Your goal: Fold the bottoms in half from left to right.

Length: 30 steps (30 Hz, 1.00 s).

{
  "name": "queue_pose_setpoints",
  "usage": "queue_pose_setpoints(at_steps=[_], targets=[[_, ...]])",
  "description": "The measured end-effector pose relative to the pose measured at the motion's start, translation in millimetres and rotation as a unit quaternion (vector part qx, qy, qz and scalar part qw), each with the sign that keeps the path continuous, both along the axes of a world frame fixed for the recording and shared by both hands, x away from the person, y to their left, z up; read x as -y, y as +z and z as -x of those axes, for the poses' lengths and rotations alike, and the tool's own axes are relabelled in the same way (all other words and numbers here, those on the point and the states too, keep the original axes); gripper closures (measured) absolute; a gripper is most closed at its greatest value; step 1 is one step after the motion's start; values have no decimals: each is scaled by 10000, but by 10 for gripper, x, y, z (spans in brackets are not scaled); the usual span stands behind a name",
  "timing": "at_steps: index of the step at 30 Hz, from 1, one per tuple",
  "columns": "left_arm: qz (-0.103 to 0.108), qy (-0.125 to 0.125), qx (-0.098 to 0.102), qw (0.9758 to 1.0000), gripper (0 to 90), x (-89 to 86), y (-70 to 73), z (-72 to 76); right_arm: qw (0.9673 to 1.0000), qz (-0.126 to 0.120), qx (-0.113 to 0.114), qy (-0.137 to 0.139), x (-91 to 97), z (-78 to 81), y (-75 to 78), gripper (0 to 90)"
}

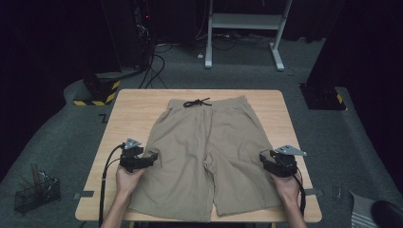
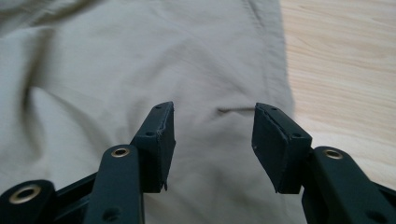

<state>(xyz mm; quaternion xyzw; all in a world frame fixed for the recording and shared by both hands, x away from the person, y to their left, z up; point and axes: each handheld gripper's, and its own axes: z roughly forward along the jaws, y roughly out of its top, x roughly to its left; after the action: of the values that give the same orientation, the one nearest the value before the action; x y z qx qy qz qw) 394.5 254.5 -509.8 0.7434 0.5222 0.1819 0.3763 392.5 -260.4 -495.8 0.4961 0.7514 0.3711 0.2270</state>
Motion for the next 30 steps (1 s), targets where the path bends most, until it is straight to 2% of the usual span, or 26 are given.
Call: queue_pose_setpoints(at_steps=[3,4,5,9,11,12,14,19,23,25,27,30], targets=[[-8,-75,72,9999,269,70,27,-11,10000,1,56,61,-59,-8,18,499],[102,-134,92,9998,284,132,29,-22,9999,5,24,170,-137,-38,15,507],[102,-134,92,9998,283,132,29,-22,9999,5,24,170,-137,-38,15,507],[-5,-236,-40,9997,284,293,1,-91,9994,53,-87,336,-295,-118,-37,510],[-156,-267,-12,9995,285,371,-4,-118,9993,89,-53,365,-319,-130,-45,510],[-190,-275,-10,9994,287,399,-11,-133,9993,69,-107,355,-354,-164,-78,510],[-121,-253,-41,9996,289,435,-52,-167,9992,37,-180,353,-380,-193,-115,510],[-191,-198,-140,9995,289,460,-106,-196,9986,145,-342,368,-449,-203,-185,508],[-295,-216,-112,9993,291,480,-112,-187,9982,291,-332,403,-477,-177,-196,504],[-331,-219,-97,9992,290,488,-113,-185,9978,328,-414,395,-491,-161,-226,497],[-383,-242,-61,9990,293,494,-120,-176,9978,406,-342,403,-513,-128,-234,501],[-407,-193,9,9990,292,505,-132,-156,9982,371,-317,358,-533,-81,-243,496]])
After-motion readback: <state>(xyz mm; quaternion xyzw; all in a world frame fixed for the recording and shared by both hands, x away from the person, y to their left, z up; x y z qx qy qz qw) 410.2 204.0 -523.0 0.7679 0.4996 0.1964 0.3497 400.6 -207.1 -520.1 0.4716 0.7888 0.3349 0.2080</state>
